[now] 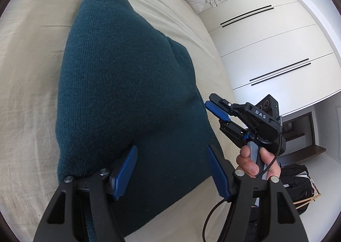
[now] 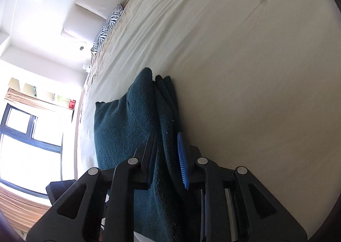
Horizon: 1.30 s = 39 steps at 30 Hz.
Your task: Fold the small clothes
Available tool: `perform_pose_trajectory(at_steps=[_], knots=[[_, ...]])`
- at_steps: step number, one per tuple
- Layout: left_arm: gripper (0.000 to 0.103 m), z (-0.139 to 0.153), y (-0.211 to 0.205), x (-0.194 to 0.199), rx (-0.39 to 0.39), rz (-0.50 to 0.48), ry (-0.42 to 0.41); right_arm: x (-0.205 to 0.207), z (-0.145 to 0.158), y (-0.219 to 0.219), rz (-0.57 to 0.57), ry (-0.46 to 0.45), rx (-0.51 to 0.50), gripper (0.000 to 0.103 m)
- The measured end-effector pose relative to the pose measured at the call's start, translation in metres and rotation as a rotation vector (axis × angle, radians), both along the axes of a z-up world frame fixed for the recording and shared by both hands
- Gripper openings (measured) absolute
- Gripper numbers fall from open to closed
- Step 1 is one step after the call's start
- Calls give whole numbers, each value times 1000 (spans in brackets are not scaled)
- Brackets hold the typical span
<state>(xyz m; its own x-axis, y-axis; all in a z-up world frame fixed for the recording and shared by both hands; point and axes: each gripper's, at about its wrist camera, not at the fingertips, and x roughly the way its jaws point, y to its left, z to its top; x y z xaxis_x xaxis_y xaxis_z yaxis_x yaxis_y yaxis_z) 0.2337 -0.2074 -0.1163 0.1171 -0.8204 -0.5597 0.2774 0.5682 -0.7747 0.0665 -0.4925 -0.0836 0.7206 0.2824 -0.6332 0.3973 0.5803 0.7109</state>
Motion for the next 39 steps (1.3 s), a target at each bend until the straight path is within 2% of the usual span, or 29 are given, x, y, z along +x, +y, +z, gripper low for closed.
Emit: perform_pose_trajectory(at_steps=[3,6,10,12,19,25,29,32,36,39], knots=[[69,-3,0,-5,-2,4,2,-4,17,-2,31,-56,19,19],[69,-3,0,-5,-4,9,2,8,28,18,145,-9,-64,19],[69,-5,4,-5,-12,5,6,21,18,43,215,69,-130,19],[69,-5,5,-5,-18,6,12,23,8,48,219,108,-152,19],[69,-6,12,-10,-30,4,11,12,15,39,185,101,-161,20],[69,-7,17,-12,-31,-5,11,14,0,54,262,165,-160,20],[69,-8,17,-11,-22,-21,11,6,-3,61,278,155,-163,20],[68,-7,16,-12,-6,-35,10,1,-5,63,276,170,-152,10],[65,-8,17,-20,25,-65,3,-18,-2,63,258,160,-145,8],[62,-11,19,-22,31,-70,1,-20,-12,64,249,153,-141,8]])
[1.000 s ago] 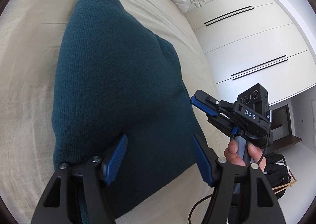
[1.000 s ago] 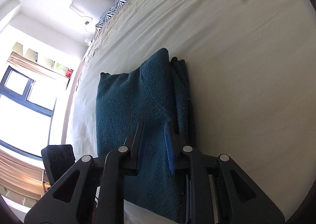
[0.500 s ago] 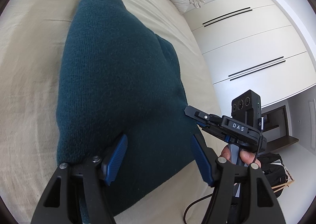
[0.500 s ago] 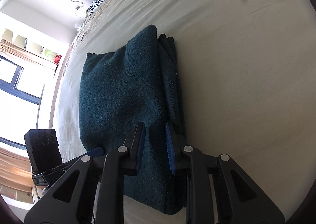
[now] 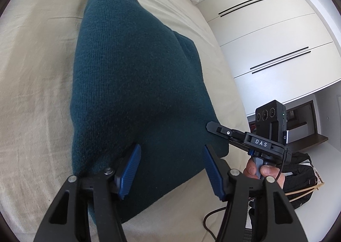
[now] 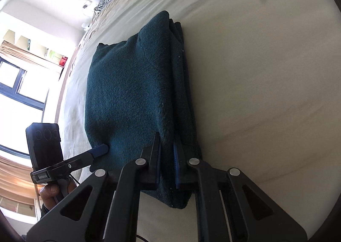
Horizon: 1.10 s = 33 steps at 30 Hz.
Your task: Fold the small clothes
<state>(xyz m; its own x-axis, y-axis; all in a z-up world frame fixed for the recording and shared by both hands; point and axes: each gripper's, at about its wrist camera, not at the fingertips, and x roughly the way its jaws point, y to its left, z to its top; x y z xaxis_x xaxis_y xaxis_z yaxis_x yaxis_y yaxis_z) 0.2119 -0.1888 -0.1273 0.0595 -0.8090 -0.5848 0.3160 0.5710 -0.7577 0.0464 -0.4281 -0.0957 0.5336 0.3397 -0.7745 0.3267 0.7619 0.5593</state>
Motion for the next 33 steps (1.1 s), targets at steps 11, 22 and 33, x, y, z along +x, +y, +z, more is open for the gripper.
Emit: perform_pose_trajectory(at_steps=[11,22,33], knots=[[64,2,3,-7,-19,32,4,-5,-6,-7,-24,-43,72,10],[69,40,11,25,-57,95,-127,27,54,-16,-32,-236,116,14],[64,17,-14,114,60,130,-111,138,-3,-24,-61,-122,263,19]])
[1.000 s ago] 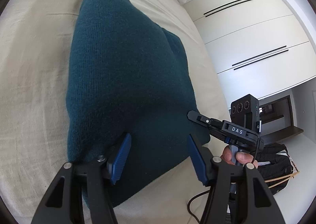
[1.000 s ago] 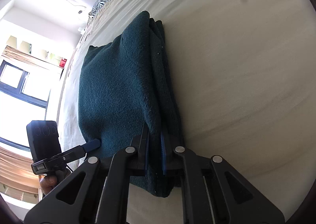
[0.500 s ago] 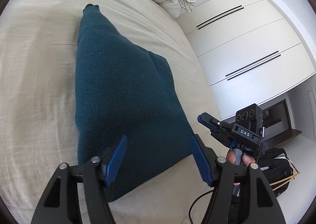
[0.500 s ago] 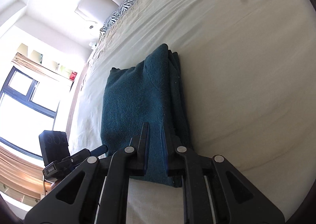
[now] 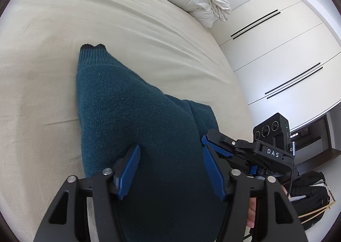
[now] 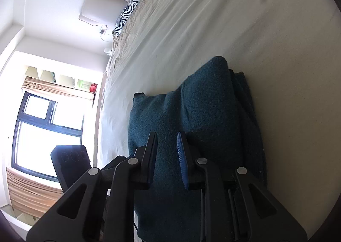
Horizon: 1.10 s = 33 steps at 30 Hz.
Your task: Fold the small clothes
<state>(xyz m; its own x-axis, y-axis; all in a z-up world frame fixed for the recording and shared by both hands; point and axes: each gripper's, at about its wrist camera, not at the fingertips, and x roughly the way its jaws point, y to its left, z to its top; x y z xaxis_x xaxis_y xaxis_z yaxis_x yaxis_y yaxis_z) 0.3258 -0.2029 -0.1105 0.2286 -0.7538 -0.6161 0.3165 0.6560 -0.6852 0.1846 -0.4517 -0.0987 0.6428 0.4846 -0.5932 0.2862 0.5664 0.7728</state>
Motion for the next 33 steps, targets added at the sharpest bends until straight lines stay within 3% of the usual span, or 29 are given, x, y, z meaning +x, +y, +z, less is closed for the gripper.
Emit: perform_pose_trajectory(at_steps=[4,7,9,10,12,14,16,18,21,22,23,25,30,32,33], knots=[[51,-10,-2,5,28,-33,0,5,-31,-17,-15,13,93,14],[8,-29,13,14,39,13,40,6,-38,-20,-5,-12,91,12],[8,-42,26,17,-70,9,94,8,-38,-17,15,-26,57,11],[8,-42,29,16,-87,9,108,9,-36,-16,19,-28,55,11],[7,-25,30,14,-64,4,89,8,-31,-12,30,-26,38,16],[29,-5,34,11,-91,8,59,6,-16,-9,41,-67,38,16],[32,14,29,17,-115,14,19,9,-4,-7,56,-123,59,16],[36,22,17,27,-90,11,-9,17,-4,-7,50,-90,49,16],[36,3,3,45,-33,17,47,31,-26,-9,37,-8,70,15],[33,-7,3,49,2,30,68,35,-33,-11,27,-3,98,15],[18,-17,1,51,40,42,75,32,-37,-13,19,-12,118,12],[6,-27,3,49,79,67,53,31,-41,-15,31,-21,109,10],[4,-22,11,48,40,68,68,32,-37,-11,53,-19,83,14],[23,-7,17,40,-25,56,57,29,-25,-8,66,-36,80,16],[28,1,21,32,-65,51,43,25,-19,-5,90,-65,98,16]])
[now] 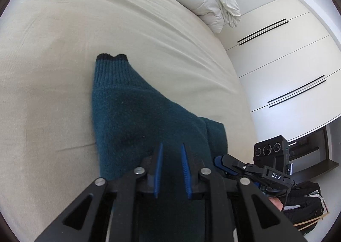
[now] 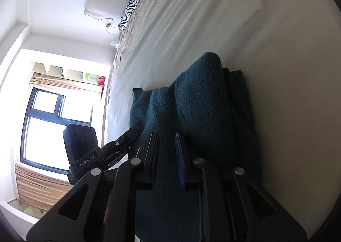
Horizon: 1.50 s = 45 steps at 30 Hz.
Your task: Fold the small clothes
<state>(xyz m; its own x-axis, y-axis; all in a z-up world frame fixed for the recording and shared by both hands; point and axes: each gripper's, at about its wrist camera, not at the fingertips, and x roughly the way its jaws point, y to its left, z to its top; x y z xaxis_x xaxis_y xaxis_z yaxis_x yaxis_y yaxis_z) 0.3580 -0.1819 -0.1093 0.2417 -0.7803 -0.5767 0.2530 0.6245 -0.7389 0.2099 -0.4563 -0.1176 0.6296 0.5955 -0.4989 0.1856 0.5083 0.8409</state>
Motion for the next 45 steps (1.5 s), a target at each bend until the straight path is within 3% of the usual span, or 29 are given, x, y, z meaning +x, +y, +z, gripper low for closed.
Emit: perform_pose_trajectory(at_steps=[3,5,7,9,12,14,15,18,21,25,27,28,29,31,32,35,39,45], knots=[[34,9,4,-29,-56,-21,-29,-19,8,14,58,-50,26,16],[34,0,-3,-44,-24,-65,-15,-26,-4,20,83,-9,-6,15],[26,-14,-11,-52,25,-74,-28,-31,-17,16,53,-5,-6,14],[14,-20,-8,-48,20,-51,-4,-35,-24,8,14,2,29,11],[11,-13,1,-49,5,-42,19,-43,-12,7,-3,12,15,15],[32,1,5,-61,2,-55,-21,-53,-2,14,16,-16,10,16],[35,5,8,-68,-10,-56,-27,-57,0,18,26,-38,26,16],[38,3,10,-87,4,-65,-43,-74,-4,31,60,-56,28,16],[32,-7,5,-93,42,-70,-65,-79,-26,37,53,-9,2,14],[29,0,9,-90,52,-69,-51,-89,-22,37,29,-6,-8,15],[38,12,18,-96,35,-55,-68,-99,-5,35,20,-31,-60,16],[52,17,24,-101,17,-37,-76,-106,6,32,1,-54,-77,17],[70,21,32,-104,4,-14,-86,-106,14,26,-21,-60,-98,24],[85,24,47,-108,8,47,-104,-104,23,15,-68,-34,-177,53],[85,21,53,-106,7,56,-96,-105,25,11,-95,-22,-209,73],[84,3,62,-95,10,75,-15,-102,18,-9,-104,40,-236,75],[83,-20,57,-86,10,28,82,-76,-5,-20,-55,127,-230,75],[83,-23,44,-74,-12,-4,132,-41,-19,-26,-29,156,-170,74]])
